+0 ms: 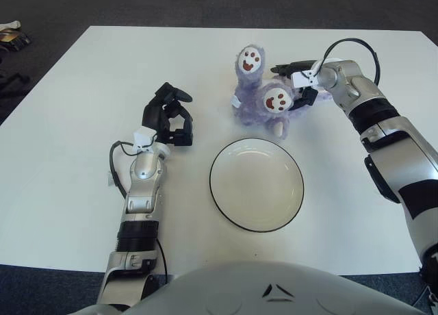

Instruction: Put the doll into the plate.

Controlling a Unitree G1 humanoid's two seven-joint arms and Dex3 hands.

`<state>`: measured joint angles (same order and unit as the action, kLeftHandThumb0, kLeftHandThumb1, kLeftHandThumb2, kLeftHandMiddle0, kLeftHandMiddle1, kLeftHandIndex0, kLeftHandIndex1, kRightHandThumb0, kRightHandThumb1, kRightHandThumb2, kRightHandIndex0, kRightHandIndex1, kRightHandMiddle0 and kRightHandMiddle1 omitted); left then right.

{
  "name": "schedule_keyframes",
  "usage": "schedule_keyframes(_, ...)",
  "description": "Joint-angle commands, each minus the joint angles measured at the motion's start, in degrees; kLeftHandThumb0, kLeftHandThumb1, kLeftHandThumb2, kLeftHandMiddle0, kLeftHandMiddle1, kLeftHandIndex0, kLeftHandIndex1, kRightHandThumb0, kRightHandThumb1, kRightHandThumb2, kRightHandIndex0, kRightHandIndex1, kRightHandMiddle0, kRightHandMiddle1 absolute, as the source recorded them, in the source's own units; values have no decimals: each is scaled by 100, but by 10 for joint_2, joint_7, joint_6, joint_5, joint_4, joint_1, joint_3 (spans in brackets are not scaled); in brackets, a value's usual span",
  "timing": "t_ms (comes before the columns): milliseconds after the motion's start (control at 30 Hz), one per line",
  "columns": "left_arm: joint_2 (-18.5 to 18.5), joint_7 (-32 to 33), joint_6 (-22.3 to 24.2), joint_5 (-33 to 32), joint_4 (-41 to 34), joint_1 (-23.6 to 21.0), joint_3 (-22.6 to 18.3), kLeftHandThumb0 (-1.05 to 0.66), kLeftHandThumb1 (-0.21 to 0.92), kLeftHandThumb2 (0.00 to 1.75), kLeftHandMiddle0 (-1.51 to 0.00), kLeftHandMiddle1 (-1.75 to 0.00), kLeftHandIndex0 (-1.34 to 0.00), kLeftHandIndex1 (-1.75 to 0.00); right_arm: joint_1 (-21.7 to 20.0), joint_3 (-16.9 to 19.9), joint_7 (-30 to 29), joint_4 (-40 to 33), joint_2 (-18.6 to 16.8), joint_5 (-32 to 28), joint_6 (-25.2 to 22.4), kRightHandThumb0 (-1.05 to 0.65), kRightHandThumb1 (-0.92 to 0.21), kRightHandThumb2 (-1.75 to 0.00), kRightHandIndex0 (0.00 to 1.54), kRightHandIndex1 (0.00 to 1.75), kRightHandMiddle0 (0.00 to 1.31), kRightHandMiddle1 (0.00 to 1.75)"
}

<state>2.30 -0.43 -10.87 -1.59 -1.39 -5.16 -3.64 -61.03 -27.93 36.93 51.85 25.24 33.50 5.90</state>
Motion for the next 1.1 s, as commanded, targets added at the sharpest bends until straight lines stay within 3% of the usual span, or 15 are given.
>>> schedule_keyframes(0, -3, 5, 8, 2, -1, 16, -1, -2, 13, 144, -76, -175, -70, -143, 7, 11, 39, 0, -9, -21, -25, -44, -20, -101, 10, 20, 0, 0)
schedule_keyframes(300, -6, 16, 23, 13, -13, 18, 2, -2, 13, 143, -76, -175, -69, -143, 3, 29, 134, 10, -12, -67, -60, -31, -14, -112, 8, 18, 0, 6)
schedule_keyframes(800, -13, 28, 31, 20, -27, 22, 4, -1, 9, 152, -79, -175, -66, -154, 10, 3, 130, 10, 1, -42, -33, -31, -12, -112, 10, 17, 0, 46)
schedule_keyframes(900, -16, 30, 28, 20, -29, 23, 4, -1, 7, 156, -79, -175, -63, -162, 15, -7, 98, 13, 6, -27, -12, -32, -13, -112, 12, 52, 0, 79)
schedule_keyframes(933, -16, 30, 28, 20, -30, 23, 4, -1, 7, 157, -79, -175, -63, -164, 17, -9, 88, 15, 7, -23, -5, -31, -13, -115, 15, 75, 0, 105)
schedule_keyframes(1000, -17, 30, 28, 20, -32, 24, 4, -1, 6, 158, -79, -175, -62, -166, 19, -13, 73, 15, 10, -17, 8, -29, -12, -118, 17, 104, 0, 140)
schedule_keyframes(1067, -17, 30, 28, 21, -32, 24, 4, -1, 6, 159, -79, -175, -62, -167, 20, -19, 59, 15, 13, -8, 20, -28, -11, -120, 19, 115, 0, 156)
